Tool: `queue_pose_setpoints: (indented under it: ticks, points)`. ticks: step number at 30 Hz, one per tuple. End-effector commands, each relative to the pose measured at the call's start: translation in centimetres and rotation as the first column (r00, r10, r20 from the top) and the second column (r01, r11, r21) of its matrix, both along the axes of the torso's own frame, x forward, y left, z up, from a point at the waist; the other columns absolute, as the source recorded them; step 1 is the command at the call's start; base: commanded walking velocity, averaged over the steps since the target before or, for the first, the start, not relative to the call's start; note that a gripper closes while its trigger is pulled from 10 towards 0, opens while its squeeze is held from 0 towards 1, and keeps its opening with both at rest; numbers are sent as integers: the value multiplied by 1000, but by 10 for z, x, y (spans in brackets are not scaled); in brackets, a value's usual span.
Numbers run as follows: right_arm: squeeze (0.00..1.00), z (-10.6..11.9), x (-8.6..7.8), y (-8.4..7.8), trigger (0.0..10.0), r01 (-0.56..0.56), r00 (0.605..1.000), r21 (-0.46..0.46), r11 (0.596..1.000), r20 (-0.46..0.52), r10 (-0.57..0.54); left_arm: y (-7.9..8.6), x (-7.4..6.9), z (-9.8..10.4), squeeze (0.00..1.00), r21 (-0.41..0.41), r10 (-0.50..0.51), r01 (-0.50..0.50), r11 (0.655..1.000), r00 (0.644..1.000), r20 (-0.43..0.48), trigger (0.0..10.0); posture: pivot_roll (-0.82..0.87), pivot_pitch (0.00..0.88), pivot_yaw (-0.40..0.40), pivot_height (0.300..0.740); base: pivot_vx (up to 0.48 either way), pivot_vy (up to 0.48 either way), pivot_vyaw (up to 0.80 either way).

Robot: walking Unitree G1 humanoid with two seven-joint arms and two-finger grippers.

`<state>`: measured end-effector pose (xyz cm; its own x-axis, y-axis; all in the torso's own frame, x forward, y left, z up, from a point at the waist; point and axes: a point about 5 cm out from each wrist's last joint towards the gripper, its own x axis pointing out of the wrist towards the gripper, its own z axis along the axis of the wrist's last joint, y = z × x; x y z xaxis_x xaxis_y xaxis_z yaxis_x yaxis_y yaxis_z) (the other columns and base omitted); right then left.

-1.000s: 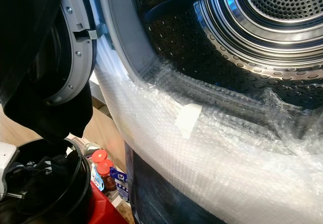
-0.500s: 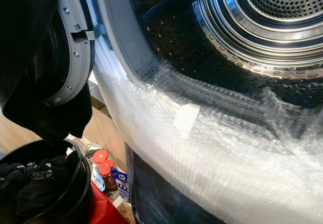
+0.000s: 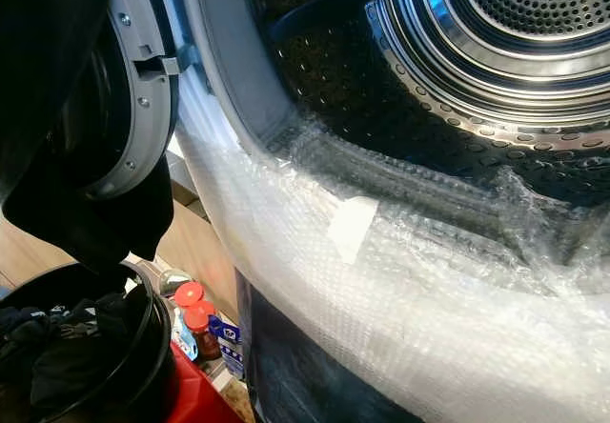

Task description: Clothes washing

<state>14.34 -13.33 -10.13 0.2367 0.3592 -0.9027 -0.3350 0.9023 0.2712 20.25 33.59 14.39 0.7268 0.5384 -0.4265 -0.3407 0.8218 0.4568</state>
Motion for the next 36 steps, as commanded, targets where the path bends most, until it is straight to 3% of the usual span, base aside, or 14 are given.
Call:
queue_pose_setpoints:
  ticks: [1, 6, 8, 10, 11, 14, 28, 36]
  points:
    - [0, -1, -2, 1, 10000, -2, 1000, -4, 1000, -8, 2, 8, -4, 2, 1000, 44, 74, -74, 996, 997, 21, 10000, 143, 25, 48, 740, 0, 0, 0]
    - [0, -1, -2, 1, 10000, -4, 1000, -4, 1000, -7, 4, 12, -4, 1, 1000, 65, 132, -136, 989, 989, 71, 10000, 139, 25, 47, 740, 0, 0, 0]
    - [0, -1, -2, 1, 10000, -3, 1000, -3, 1000, -6, 3, 14, -3, -4, 1000, -16, 163, -163, 987, 978, 129, 10000, 138, 25, 47, 740, 0, 0, 0]
    - [0, -1, -2, 1, 10000, -3, 1000, -3, 1000, -6, 3, 11, 3, -8, 1000, -220, 196, -147, 964, 954, 225, 10000, 139, 24, 45, 740, 0, 0, 0]
    - [0, -1, -2, 1, 10000, -3, 1000, -3, 1000, -6, 3, 11, 3, -8, 1000, -220, 196, -147, 964, 954, 225, 10000, 139, 24, 45, 740, 0, 0, 0]
    - [0, -1, -3, 1, 10000, -1, 1000, -5, 1000, -6, 1, 8, 8, -9, 1000, -325, 175, -75, 943, 940, 293, 10000, 136, 24, 45, 740, 0, 0, 0]
    - [0, -1, -3, 0, 10000, -1, 1000, -6, 1000, -7, 1, 26, -8, -23, 1000, -369, 268, -150, 917, 918, 292, 10000, 137, 26, 42, 740, 0, 0, 0]
    - [0, -1, -2, 0, 10000, -3, 1000, -5, 1000, -4, 3, 18, -7, -33, 1000, -399, 245, -118, 909, 926, 286, 10000, 139, 25, 38, 740, 0, 0, 0]
